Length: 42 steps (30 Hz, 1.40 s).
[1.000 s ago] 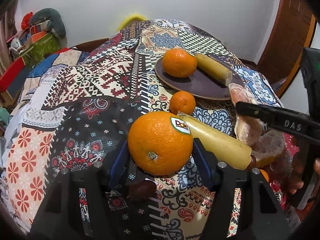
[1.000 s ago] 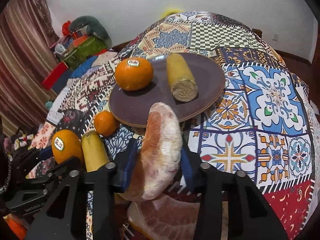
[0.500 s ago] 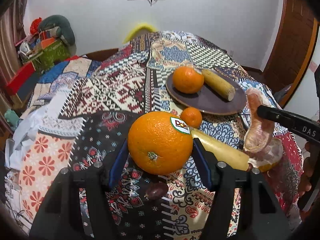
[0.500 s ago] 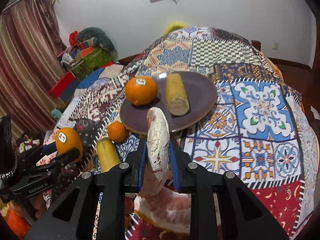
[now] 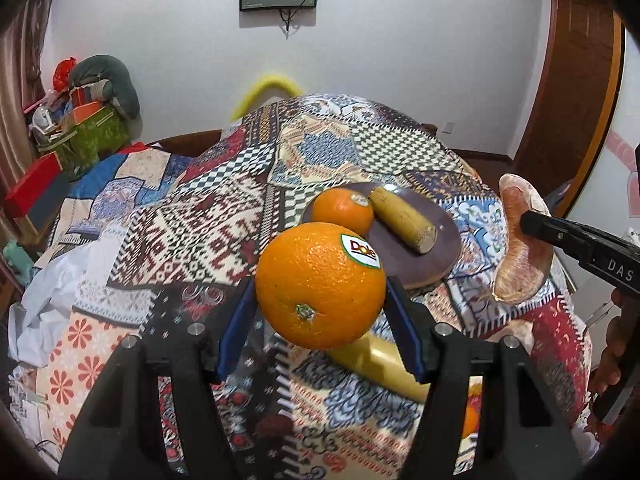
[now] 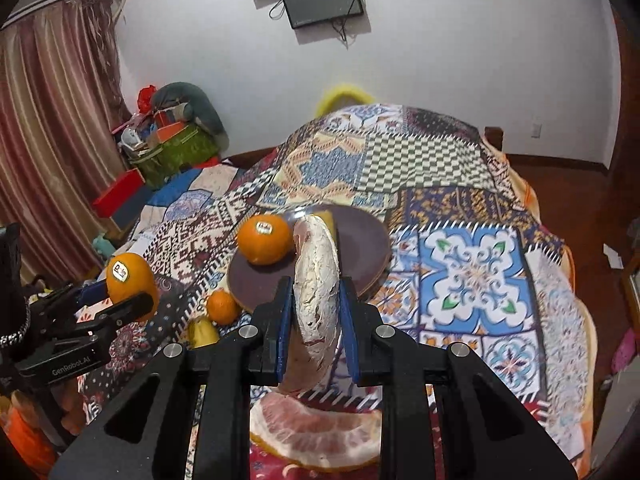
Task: Organize fruits
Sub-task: 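Carry the orange and pomelo segment onto the purple plate and open both tools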
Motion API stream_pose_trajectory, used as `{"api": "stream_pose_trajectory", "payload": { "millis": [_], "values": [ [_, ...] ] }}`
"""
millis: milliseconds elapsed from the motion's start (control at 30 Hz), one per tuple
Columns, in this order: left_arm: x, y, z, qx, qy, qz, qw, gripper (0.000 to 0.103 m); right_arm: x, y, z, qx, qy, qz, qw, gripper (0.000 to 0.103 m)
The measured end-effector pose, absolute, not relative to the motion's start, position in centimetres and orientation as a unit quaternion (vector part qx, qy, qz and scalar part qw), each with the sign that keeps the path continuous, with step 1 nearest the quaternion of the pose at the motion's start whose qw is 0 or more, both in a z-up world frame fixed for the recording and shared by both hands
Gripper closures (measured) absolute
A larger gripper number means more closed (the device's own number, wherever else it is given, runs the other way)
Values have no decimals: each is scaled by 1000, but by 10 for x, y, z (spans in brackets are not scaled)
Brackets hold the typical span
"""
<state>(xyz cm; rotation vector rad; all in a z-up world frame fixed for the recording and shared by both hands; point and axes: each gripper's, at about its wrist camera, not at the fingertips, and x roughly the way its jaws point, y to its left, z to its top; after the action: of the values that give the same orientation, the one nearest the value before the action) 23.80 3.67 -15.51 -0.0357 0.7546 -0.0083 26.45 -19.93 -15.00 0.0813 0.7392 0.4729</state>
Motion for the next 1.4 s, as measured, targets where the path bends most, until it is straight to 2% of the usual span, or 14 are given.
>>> {"api": "stream_pose_trajectory", "payload": {
  "millis": [433,800,1133,1400],
  "values": [
    [288,13,-152,-6,361,-24,932,39,290,-215,-147,42,348,215,912,83],
    [335,-10,-178,7,390,-44,920,39,334,-209,-154,15,355,229,906,83],
    [363,-25,-190,26,398,-55,915,39,368,-193,-171,-33,378,244,893,83],
    [368,-35,-198,46,402,-69,912,39,389,-184,-192,-27,407,270,872,83]
  ]
}}
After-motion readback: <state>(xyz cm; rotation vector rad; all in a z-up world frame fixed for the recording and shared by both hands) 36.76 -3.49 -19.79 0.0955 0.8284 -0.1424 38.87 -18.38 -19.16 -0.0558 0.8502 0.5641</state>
